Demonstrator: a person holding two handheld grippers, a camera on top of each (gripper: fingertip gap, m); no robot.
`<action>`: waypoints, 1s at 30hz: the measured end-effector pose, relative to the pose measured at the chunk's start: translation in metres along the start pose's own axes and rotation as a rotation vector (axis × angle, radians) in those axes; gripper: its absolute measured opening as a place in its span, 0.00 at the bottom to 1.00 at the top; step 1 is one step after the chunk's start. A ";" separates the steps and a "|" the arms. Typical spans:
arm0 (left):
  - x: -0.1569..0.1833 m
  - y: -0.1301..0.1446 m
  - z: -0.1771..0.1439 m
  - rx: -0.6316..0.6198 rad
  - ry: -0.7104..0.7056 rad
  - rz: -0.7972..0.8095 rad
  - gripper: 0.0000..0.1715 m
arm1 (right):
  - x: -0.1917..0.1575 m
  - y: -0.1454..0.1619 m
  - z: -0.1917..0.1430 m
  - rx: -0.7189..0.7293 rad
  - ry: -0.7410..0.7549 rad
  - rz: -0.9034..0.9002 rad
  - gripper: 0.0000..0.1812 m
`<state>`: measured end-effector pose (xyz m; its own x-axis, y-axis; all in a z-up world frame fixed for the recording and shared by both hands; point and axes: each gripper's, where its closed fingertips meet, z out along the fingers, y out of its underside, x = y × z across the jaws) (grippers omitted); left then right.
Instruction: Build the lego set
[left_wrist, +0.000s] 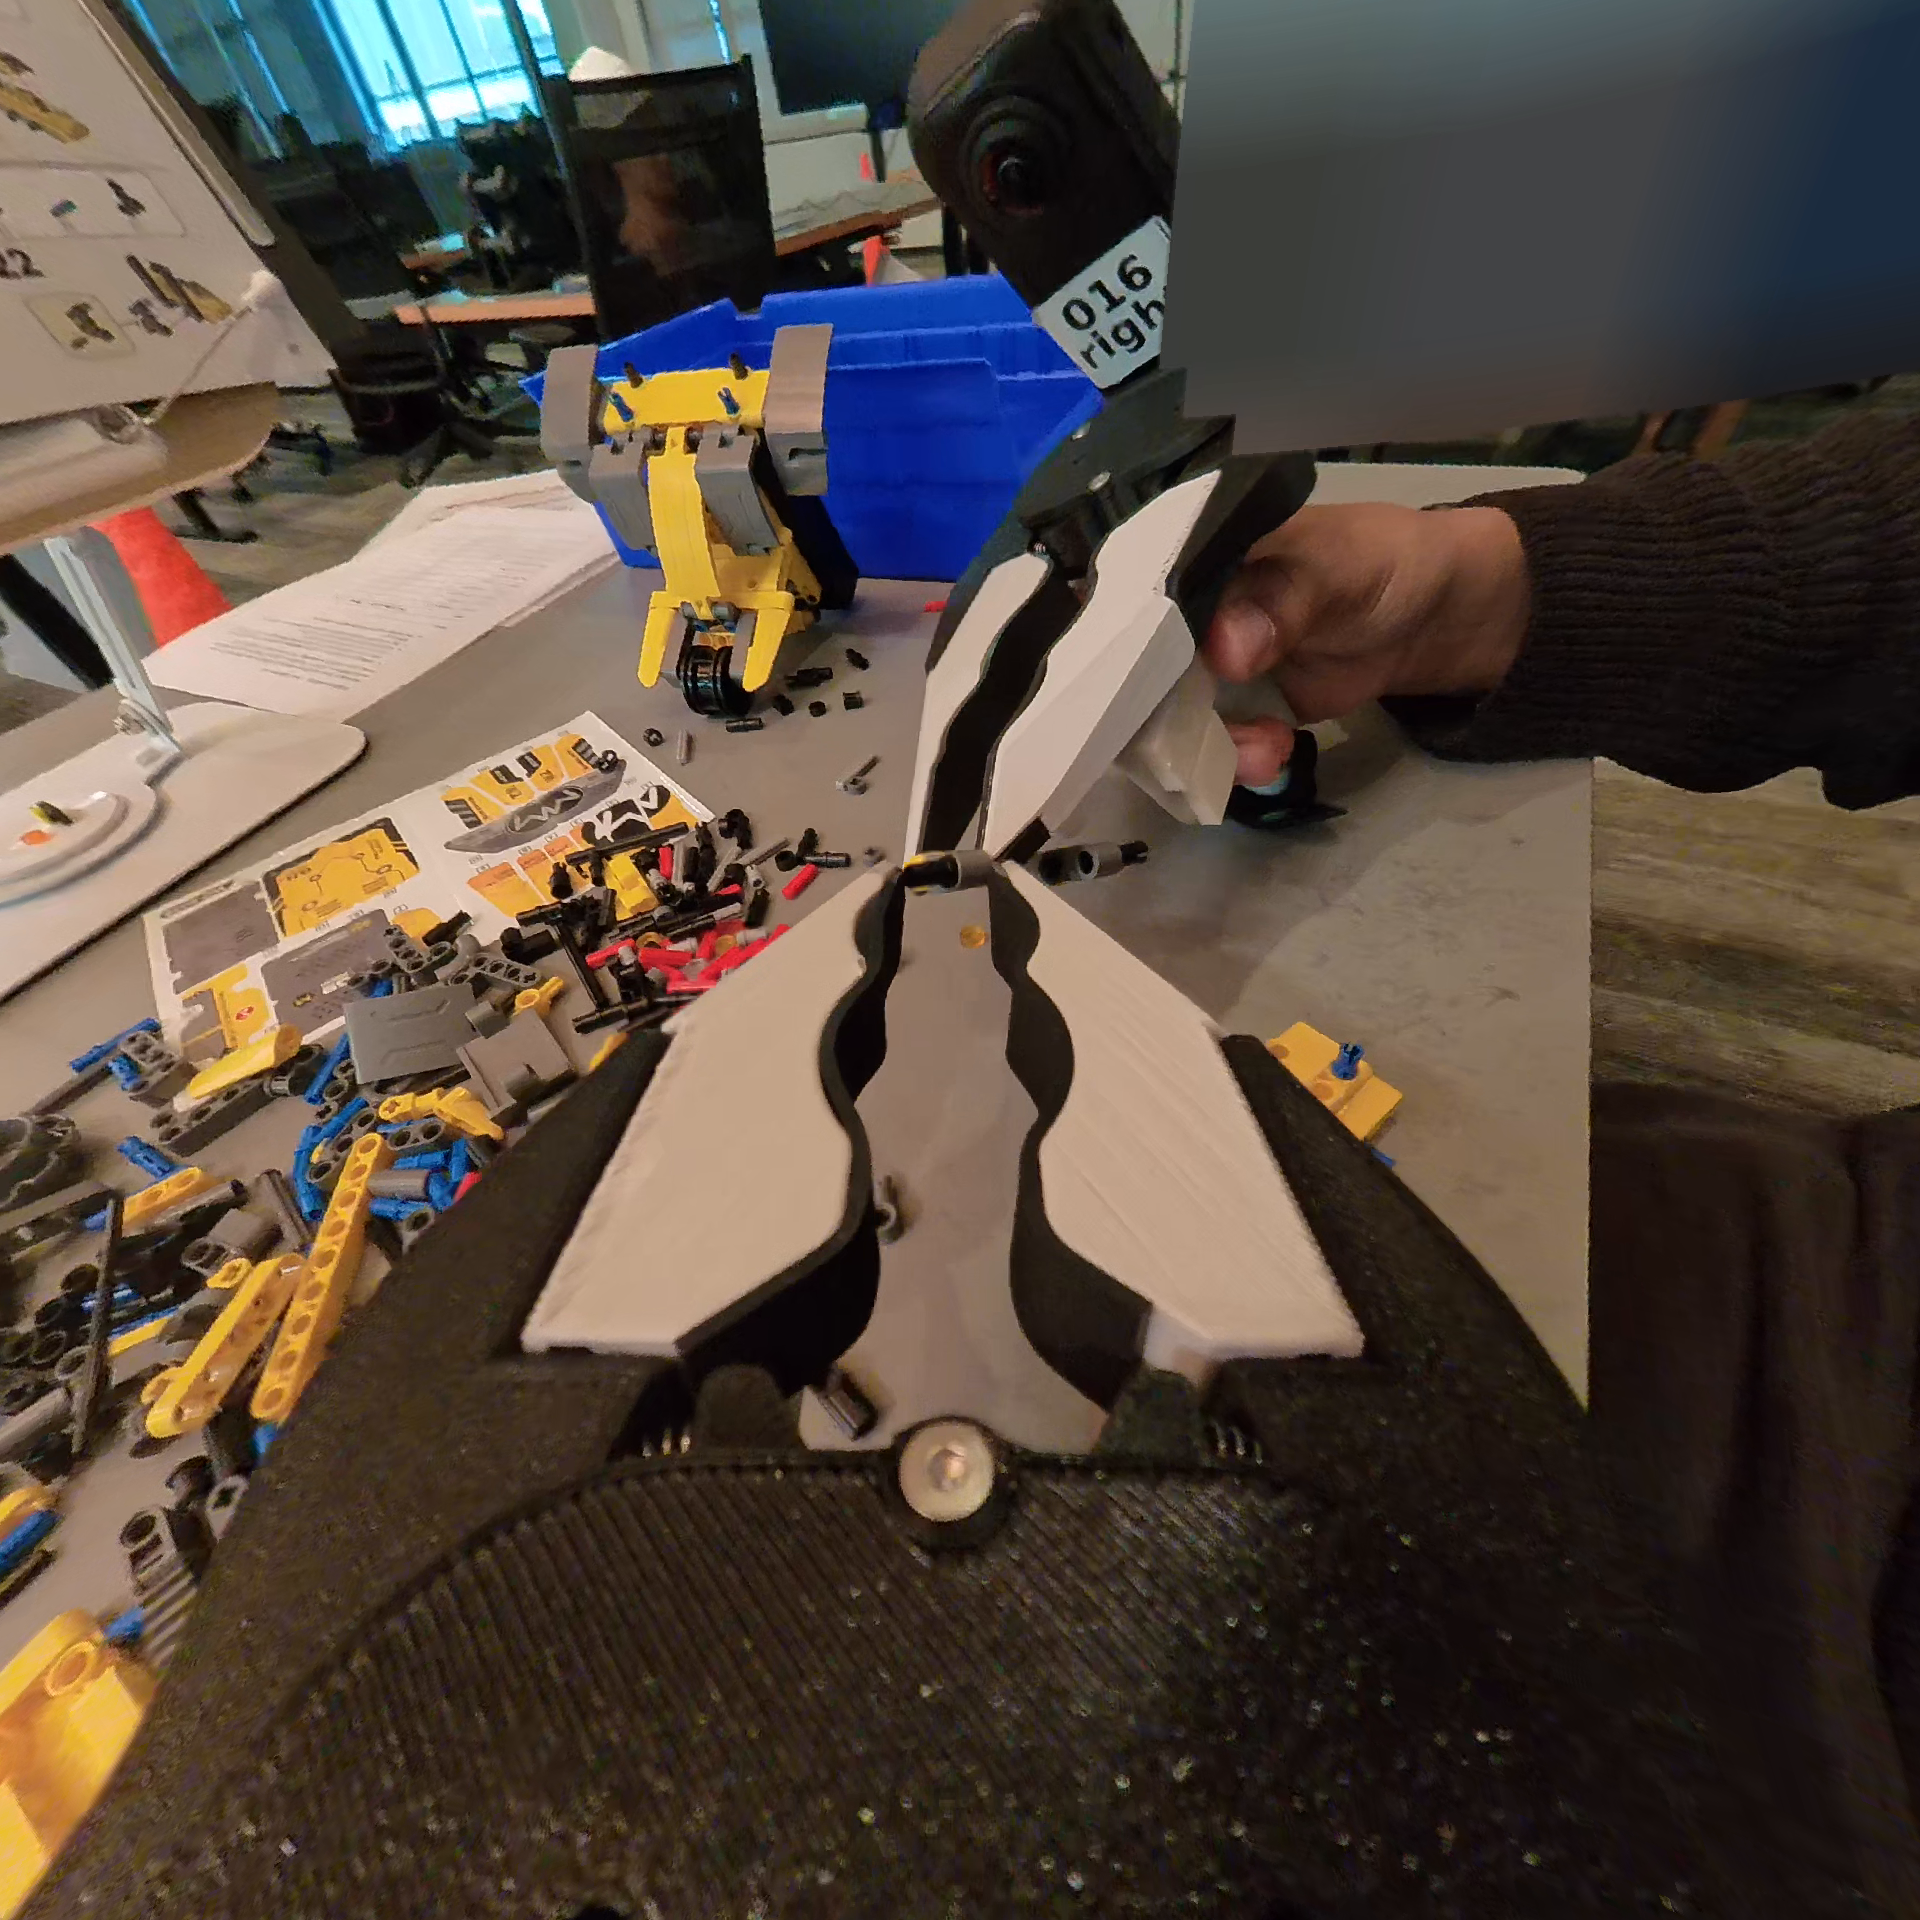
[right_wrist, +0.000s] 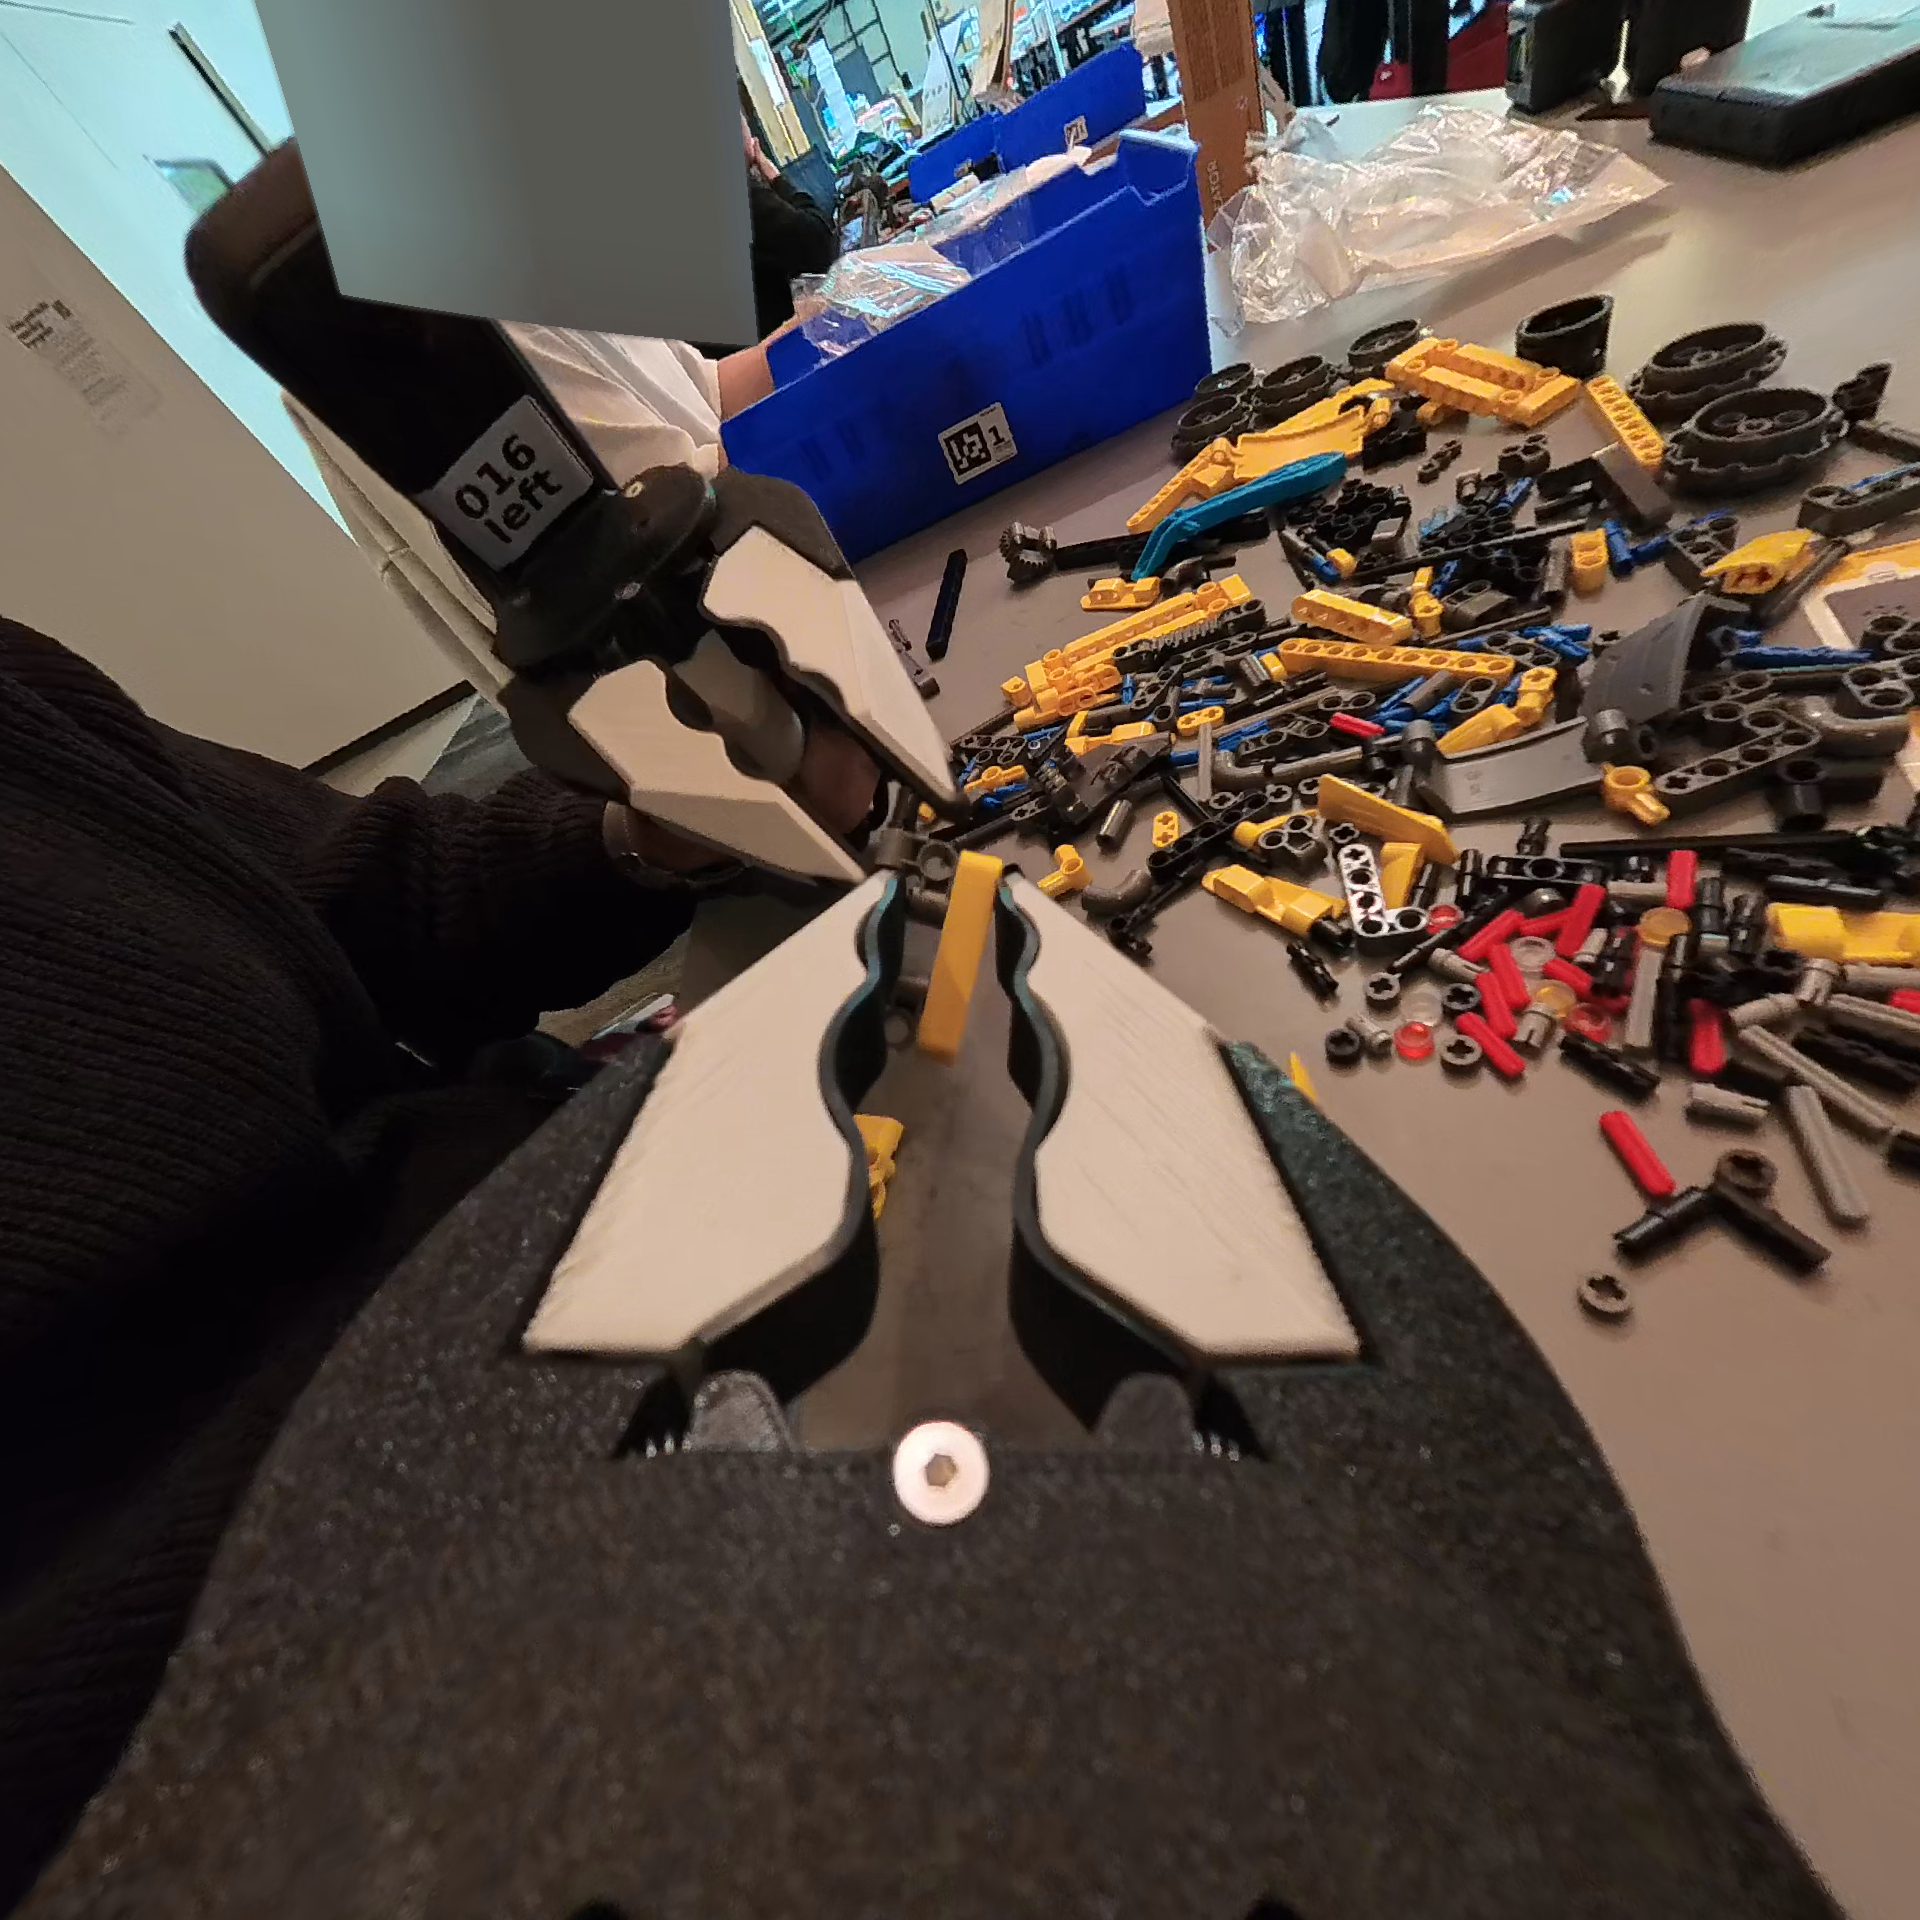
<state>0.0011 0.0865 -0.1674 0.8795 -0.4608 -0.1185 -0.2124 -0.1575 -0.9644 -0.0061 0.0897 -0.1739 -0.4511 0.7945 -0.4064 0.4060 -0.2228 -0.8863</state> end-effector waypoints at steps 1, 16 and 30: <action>0.000 0.001 0.000 -0.006 -0.007 0.017 0.10 | 0.000 -0.001 -0.001 0.003 0.003 -0.018 0.09; -0.009 0.001 -0.001 0.002 -0.042 -0.020 0.23 | 0.029 0.028 -0.003 -0.237 0.244 -0.294 0.09; -0.008 0.005 0.001 -0.018 -0.010 -0.065 0.22 | 0.017 0.058 0.009 -0.409 0.210 -0.437 0.12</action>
<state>-0.0069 0.0901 -0.1715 0.8958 -0.4407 -0.0577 -0.1620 -0.2030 -0.9657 0.0028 0.0852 -0.2339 -0.4953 0.8664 0.0629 0.5088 0.3480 -0.7874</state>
